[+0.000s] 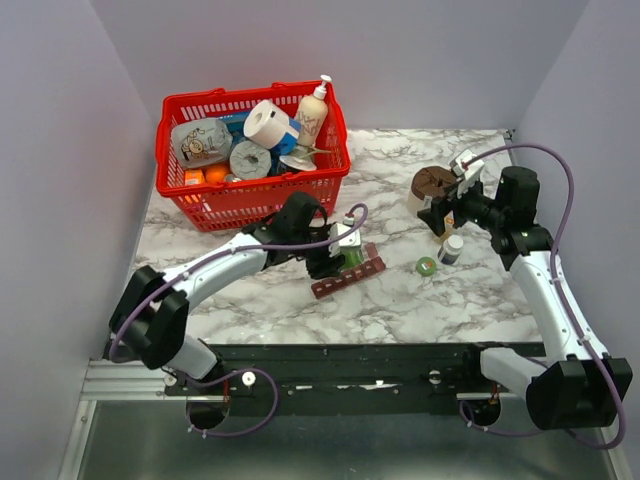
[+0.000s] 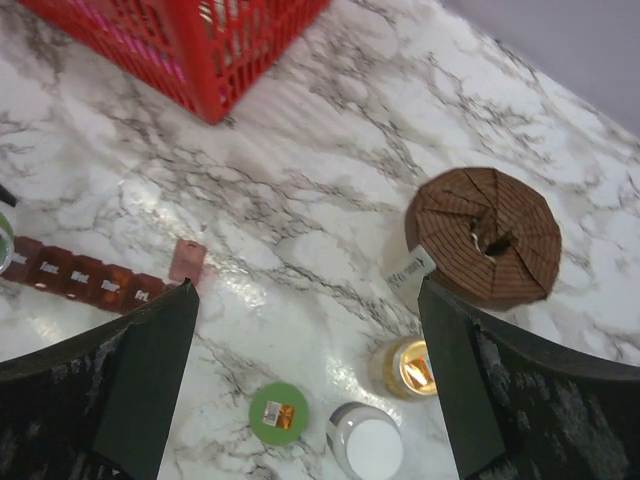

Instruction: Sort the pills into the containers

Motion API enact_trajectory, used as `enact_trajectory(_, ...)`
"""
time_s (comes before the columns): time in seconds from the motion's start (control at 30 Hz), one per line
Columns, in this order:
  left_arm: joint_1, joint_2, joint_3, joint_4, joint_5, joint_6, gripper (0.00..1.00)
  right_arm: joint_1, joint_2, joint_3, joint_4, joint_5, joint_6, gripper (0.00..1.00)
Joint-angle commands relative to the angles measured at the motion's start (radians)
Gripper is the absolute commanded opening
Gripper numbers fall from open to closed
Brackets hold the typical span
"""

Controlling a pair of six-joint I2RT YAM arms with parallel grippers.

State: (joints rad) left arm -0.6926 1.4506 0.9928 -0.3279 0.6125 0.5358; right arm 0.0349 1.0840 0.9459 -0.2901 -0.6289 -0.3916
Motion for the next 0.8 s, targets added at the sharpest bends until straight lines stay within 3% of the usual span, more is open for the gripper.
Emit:
enact_trajectory(0.0, -0.030, 0.092, 0.101, -0.071, -0.068, 0.058, 0.00, -0.061, 0.017, 0.002, -0.001, 0.136, 0.053, 1.00)
enact_trajectory(0.57, -0.081, 0.399, 0.435, -0.299, -0.168, 0.064, 0.00, -0.115, 0.045, 0.002, -0.024, 0.136, 0.074, 1.00)
enact_trajectory(0.77, -0.099, 0.450, 0.487, -0.356, -0.220, 0.046, 0.00, -0.127, 0.045, 0.002, -0.029, 0.143, 0.074, 1.00)
